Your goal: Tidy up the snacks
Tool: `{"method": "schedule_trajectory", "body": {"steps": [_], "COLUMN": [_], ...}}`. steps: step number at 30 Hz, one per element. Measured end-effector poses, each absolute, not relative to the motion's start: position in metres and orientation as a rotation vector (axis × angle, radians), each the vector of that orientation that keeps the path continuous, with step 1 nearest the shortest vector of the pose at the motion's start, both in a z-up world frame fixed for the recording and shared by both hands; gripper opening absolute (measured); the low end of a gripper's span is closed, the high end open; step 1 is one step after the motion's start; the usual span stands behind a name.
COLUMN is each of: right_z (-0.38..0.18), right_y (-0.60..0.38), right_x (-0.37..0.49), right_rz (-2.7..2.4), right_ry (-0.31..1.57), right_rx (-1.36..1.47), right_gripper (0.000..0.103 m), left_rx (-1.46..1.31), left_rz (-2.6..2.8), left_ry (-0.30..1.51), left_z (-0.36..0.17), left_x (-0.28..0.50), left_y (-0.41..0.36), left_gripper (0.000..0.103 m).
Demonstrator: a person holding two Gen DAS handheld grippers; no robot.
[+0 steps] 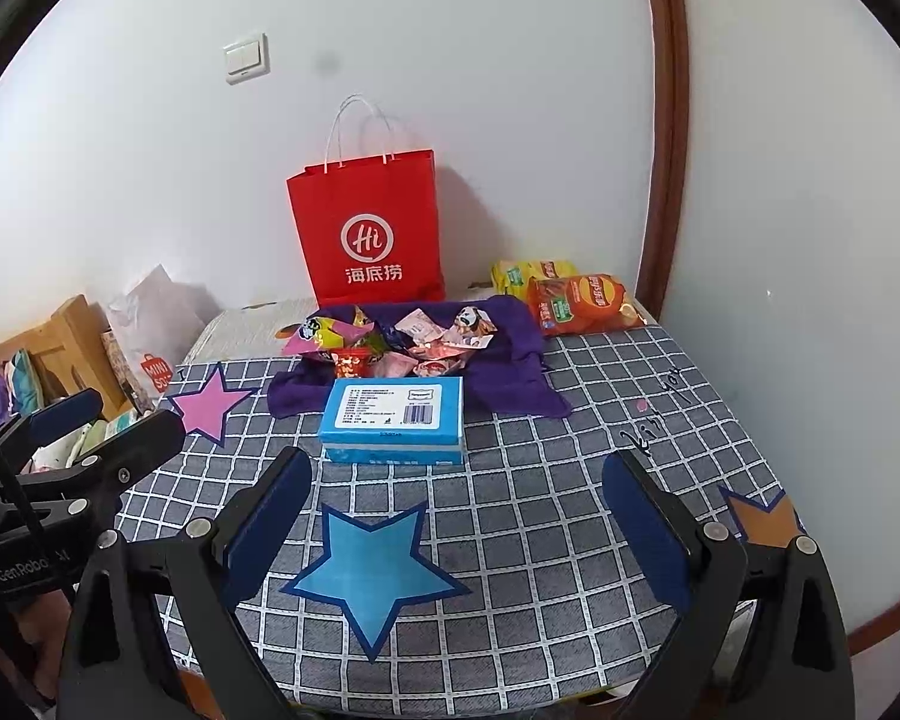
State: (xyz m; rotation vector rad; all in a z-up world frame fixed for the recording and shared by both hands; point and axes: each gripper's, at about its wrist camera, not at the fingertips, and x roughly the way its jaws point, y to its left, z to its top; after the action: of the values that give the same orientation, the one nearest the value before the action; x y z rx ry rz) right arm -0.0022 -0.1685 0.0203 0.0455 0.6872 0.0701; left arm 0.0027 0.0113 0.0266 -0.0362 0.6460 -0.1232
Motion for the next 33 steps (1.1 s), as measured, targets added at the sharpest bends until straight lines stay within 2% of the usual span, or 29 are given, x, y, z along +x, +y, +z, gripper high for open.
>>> {"method": "schedule_trajectory", "body": {"steps": [33], "right_z": [0.0221], "right_y": [-0.1708], "right_x": [-0.0038], "right_rz": [0.065], "right_ry": [0.683], "right_rx": [0.049], "right_gripper": [0.097], "left_rx": [-0.042], "left_rz": [-0.119], "left_ry": [0.647], "left_z": [0.0261], "left_x": [0.0003], "left_y": [0.0135], "left_gripper": [0.1]}}
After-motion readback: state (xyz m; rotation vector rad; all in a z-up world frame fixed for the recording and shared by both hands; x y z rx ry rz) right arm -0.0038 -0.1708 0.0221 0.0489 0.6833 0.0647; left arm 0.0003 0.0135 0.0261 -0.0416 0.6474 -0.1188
